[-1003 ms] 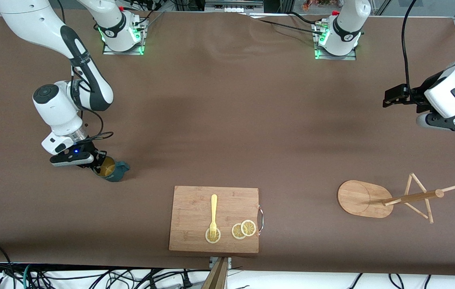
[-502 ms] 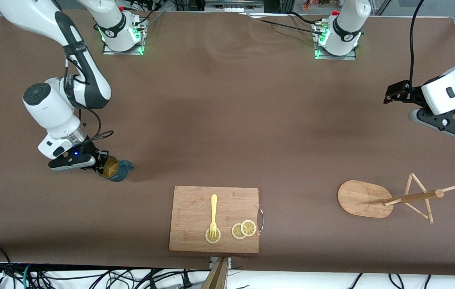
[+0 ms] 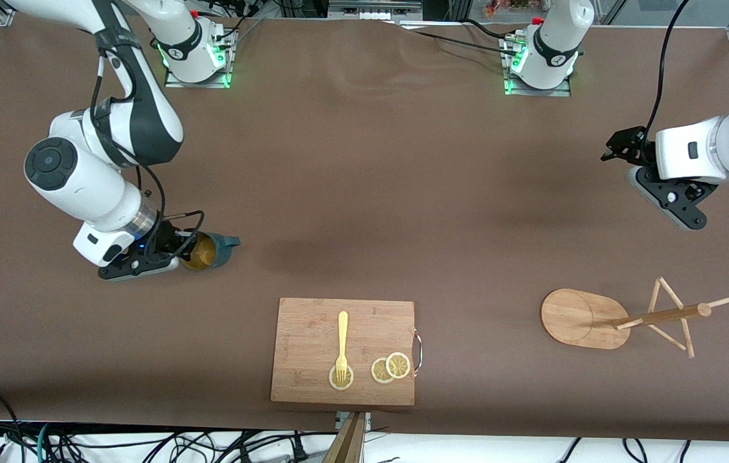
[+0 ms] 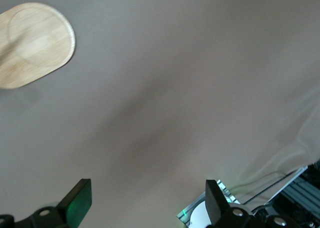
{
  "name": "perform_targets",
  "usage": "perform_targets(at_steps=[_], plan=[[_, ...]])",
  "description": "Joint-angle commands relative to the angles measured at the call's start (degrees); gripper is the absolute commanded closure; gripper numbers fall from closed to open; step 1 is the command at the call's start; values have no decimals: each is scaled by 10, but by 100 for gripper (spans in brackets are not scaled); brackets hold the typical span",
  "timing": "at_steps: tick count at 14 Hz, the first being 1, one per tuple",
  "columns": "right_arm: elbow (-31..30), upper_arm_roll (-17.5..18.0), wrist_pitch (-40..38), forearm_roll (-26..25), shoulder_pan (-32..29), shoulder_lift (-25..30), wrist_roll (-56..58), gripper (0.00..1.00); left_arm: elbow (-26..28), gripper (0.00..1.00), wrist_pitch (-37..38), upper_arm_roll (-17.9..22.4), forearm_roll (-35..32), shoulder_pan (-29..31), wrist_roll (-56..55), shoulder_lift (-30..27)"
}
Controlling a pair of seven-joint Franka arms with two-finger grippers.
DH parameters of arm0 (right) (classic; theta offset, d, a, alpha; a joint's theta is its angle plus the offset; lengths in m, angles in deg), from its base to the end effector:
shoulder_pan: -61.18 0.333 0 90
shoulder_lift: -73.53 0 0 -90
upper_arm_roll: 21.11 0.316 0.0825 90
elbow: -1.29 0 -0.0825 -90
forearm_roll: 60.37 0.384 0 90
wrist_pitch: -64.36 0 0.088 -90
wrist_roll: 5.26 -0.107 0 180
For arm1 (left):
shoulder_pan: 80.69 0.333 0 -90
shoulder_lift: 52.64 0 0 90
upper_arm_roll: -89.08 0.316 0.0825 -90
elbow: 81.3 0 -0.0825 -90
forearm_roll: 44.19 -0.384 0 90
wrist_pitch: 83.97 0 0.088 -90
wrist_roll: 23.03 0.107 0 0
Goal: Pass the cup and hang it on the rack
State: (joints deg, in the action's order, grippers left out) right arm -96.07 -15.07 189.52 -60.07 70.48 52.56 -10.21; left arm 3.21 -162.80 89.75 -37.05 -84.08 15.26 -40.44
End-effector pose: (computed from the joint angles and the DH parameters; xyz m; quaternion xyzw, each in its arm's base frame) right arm 0.6453 0.1700 0.3944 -0.9944 -0.0844 -0.0559 0.0312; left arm 0.5880 -0.0438 0.5336 0.9227 -0.3476 -0.1291 0.1054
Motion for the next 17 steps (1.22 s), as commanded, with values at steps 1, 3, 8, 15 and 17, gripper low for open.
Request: perform_targets(at_steps=[1,3,8,15,17], plan=[[60,-2,-16,-2,49,-46,-84,100,25,0,-7,1,57,20,80,-4],[87,-3,-16,-6,102,-66,-154,100,48,0,-23,1,90,25,116,-4],[160,-7,-15,-107,243,-125,-349,100,106,0,-78,1,154,25,202,-4],[220,-31,30,-168,337,-229,-474,100,178,0,-160,0,188,24,336,-1],[221,-31,70,-169,346,-252,-508,100,197,0,-181,-1,212,23,362,4]])
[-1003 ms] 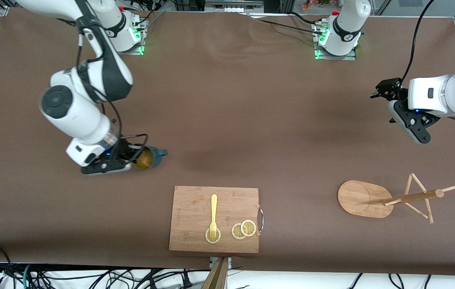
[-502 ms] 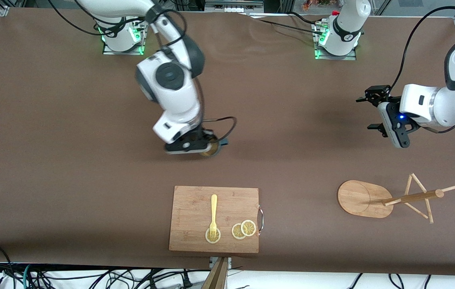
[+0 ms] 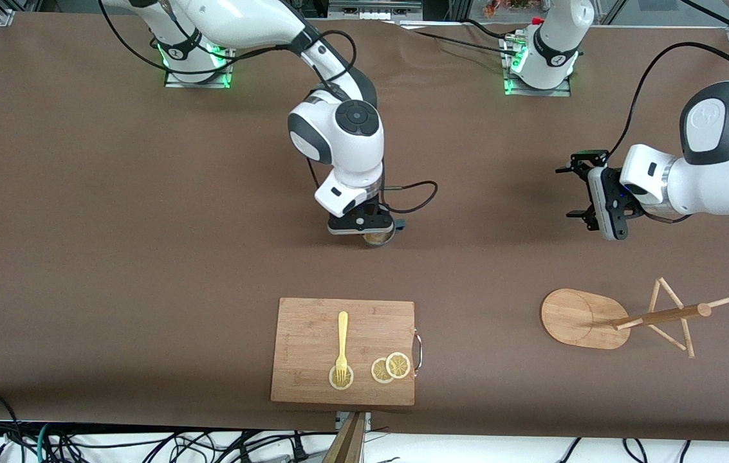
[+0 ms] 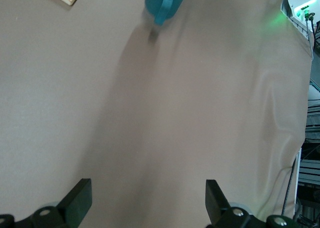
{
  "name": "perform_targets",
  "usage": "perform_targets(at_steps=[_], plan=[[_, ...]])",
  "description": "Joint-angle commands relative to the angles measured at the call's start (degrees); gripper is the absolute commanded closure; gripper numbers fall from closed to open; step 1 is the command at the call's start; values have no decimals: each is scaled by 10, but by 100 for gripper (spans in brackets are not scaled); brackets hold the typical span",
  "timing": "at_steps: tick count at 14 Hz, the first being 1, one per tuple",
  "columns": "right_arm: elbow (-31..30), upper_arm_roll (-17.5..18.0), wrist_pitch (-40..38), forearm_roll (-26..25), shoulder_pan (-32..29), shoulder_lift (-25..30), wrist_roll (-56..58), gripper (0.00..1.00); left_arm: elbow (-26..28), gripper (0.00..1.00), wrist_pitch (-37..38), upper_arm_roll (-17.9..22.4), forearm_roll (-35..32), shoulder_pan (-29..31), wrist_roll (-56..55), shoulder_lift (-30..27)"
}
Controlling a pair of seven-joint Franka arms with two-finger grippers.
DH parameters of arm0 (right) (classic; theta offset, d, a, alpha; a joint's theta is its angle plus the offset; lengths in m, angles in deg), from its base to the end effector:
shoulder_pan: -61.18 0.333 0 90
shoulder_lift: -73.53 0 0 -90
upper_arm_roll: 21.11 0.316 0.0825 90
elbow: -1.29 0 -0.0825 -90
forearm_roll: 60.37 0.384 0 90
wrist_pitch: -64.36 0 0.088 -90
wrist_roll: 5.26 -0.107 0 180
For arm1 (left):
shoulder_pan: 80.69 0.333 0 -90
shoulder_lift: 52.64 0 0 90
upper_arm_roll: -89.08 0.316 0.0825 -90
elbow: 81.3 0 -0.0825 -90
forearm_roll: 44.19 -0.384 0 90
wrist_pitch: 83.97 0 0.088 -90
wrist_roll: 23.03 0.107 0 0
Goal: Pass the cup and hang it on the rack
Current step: 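Carry the mug toward the left gripper with the right gripper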
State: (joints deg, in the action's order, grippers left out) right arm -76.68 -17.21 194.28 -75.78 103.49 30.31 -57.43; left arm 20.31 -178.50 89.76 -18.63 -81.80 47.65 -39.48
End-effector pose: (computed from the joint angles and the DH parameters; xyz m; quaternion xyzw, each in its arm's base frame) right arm 0.5333 0.5295 0.2875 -0.9931 -0.0154 -0.1160 0.0016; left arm 0.5848 -0.0478 0.4139 0.8139 -0.5128 -0.0177 0.2725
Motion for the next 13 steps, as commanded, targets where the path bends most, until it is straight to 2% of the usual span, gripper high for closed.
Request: perform_targets(at_steps=[1,6,7,8,11,13], plan=[[30,-9,32,-12,20,-37,-49,100,37,0,-35,0,40,1,53,-6],[51,-32,38,-12,57,-64,-112,100,53,0,-66,-12,63,-2,89,4],[50,-32,37,-12,57,-64,-113,64,62,0,-80,-13,64,-3,97,4],[50,-32,37,-12,58,-63,-112,1,74,0,-98,-14,78,-4,111,5],[50,-32,26,-4,58,-51,-106,0,118,0,-151,-19,143,-6,190,20],[51,-32,-19,-2,51,-28,-95,0,131,0,-177,-28,156,-6,213,25]])
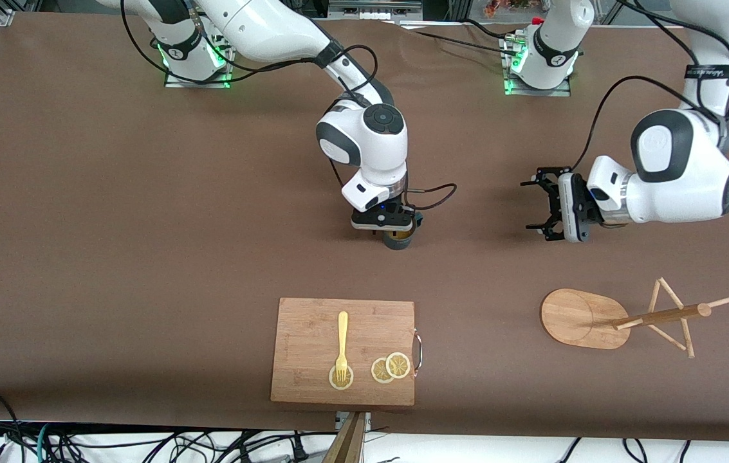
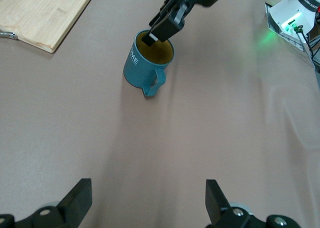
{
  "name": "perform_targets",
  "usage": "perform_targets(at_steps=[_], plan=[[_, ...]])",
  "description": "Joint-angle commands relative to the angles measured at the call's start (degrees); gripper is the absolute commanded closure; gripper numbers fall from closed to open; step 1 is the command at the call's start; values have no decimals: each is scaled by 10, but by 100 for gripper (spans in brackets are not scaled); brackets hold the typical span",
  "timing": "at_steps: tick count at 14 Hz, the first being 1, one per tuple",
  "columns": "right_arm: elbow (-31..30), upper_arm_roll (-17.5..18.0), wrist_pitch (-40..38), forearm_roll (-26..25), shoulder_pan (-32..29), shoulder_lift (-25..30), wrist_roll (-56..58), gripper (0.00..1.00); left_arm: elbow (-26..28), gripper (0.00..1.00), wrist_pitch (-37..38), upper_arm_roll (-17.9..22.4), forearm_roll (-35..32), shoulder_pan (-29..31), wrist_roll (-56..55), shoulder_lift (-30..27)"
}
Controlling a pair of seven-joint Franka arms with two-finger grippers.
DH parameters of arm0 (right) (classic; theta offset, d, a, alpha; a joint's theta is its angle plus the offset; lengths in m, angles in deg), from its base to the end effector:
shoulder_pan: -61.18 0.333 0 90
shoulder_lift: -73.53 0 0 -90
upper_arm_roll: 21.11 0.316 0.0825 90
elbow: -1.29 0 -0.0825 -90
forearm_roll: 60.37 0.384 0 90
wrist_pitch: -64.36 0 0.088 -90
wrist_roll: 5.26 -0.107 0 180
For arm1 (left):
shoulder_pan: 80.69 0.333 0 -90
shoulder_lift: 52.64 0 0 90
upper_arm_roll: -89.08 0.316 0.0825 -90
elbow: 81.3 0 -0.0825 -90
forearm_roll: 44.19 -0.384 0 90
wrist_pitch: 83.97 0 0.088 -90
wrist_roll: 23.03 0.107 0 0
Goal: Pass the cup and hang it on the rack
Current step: 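Carry the mug toward the left gripper with the right gripper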
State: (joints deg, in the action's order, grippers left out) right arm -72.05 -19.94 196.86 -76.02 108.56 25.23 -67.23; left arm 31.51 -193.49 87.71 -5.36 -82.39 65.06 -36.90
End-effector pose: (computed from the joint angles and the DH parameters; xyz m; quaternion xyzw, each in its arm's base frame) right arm 0.5154 0.5694 0.2625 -0.9897 0.0379 -0.1370 0.0195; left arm 0.5718 -0.0751 0.3228 0.7655 -0.5508 0.0833 0.3221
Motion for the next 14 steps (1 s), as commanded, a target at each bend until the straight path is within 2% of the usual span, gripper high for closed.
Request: perform_targets(at_steps=[1,3,6,9,11,14], plan=[[5,-5,-81,0,-3,40,11,0,20,0,-40,-14,31,-1,54,5],[4,-1,-163,6,-17,79,74,0,31,0,-68,-29,61,-1,89,17],[3,-5,-284,57,-41,144,210,0,78,0,-134,-56,127,-1,125,18],[3,-12,-443,57,-74,209,356,0,105,0,-188,-91,191,-2,178,20],[3,-48,-499,58,-81,244,423,0,124,0,-217,-109,261,-6,228,27],[-2,-124,-541,56,-81,276,507,0,141,0,-237,-116,383,-16,347,55]])
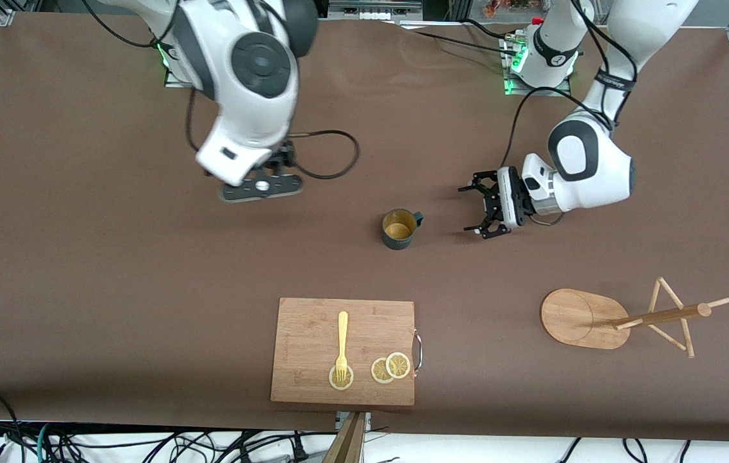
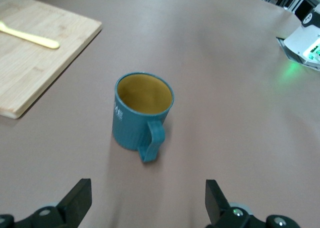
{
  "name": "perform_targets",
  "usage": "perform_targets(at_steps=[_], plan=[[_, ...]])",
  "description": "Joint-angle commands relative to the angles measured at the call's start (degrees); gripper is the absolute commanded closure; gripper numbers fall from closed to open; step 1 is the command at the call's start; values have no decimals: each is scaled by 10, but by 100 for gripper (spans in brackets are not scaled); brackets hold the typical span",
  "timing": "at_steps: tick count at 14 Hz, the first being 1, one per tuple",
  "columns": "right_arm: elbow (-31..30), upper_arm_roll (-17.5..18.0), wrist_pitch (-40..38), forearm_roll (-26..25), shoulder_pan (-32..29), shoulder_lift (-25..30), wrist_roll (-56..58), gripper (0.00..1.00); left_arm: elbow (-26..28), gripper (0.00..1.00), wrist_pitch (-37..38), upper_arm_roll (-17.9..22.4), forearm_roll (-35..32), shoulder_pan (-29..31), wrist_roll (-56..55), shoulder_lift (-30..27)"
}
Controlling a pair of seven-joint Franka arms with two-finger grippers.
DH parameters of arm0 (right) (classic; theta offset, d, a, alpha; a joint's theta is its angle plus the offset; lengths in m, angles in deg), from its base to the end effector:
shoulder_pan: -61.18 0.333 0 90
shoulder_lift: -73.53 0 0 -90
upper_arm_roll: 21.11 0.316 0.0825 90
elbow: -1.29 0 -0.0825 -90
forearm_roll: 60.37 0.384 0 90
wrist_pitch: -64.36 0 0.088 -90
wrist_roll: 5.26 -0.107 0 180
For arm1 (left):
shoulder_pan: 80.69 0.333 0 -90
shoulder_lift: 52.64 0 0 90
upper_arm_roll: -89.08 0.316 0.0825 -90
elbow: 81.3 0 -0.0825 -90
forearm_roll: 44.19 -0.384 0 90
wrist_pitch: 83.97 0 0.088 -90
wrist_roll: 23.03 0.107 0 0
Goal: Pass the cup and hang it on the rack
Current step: 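Release the mug with the right gripper while the left gripper reaches the handle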
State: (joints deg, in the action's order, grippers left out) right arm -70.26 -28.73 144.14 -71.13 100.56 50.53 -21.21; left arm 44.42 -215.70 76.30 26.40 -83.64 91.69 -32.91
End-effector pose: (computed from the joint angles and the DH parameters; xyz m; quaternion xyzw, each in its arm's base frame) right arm 0.5526 0.3350 0.5226 0.9759 0.1326 -0.0664 0.1604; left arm 0.5169 -0.1679 0.2224 0.7255 -0.5386 0.2453 0.3512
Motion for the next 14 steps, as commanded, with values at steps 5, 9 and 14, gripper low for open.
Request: perform_targets(at_steps=[5,9,14], plan=[[-64,-170,9,74,-6,51,201,0,15,0,-13,-3,243,-5,284,85],[-152,-268,46,112,-7,116,297,0,6,0,-7,-4,375,-24,393,132],[-192,-336,71,147,-8,129,399,0,4,0,-10,-29,427,-33,400,136]])
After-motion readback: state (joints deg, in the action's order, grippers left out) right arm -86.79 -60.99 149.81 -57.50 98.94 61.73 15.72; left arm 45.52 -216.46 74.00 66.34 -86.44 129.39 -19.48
